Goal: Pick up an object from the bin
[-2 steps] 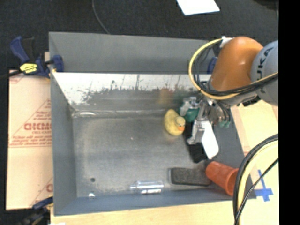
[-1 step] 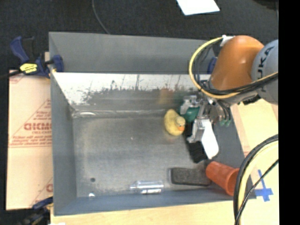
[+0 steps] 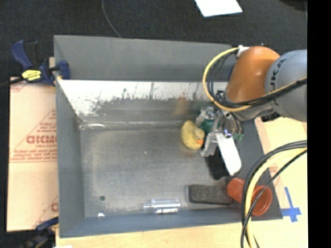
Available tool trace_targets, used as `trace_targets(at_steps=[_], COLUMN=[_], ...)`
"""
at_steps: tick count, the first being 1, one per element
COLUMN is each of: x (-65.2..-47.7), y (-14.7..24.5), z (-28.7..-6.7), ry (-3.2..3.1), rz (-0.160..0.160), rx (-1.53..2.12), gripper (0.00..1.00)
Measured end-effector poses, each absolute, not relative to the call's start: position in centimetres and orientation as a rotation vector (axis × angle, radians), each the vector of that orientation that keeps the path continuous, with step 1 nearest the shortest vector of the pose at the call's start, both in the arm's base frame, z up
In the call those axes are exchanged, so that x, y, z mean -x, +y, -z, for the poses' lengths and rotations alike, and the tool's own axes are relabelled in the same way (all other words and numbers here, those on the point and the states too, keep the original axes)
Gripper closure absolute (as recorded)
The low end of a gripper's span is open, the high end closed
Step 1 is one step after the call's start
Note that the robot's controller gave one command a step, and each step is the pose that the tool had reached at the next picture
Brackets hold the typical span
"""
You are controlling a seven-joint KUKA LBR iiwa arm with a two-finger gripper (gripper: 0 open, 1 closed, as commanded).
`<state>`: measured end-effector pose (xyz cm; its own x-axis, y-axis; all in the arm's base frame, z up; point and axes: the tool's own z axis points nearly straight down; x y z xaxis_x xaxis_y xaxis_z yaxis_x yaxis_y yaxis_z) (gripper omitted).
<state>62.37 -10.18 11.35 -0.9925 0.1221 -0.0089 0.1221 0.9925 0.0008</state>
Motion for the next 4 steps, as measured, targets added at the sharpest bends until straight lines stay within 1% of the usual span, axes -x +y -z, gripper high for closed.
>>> trace_targets(at_steps=[1,2,3,4], x=[-65.8,-64.4,-64.6,-63.1], y=[-11.3,-9.8,-10.2,-8.5], z=[-12.9,-10.0,-8.0,-7.2], ry=[3.108,3.115,3.077,3.051], rz=[0.0,-0.01,-0.031,-0.017], rx=[-0.324,-0.356,-0.488,-0.675], gripper=[0.0,0.0,0.0,1.0])
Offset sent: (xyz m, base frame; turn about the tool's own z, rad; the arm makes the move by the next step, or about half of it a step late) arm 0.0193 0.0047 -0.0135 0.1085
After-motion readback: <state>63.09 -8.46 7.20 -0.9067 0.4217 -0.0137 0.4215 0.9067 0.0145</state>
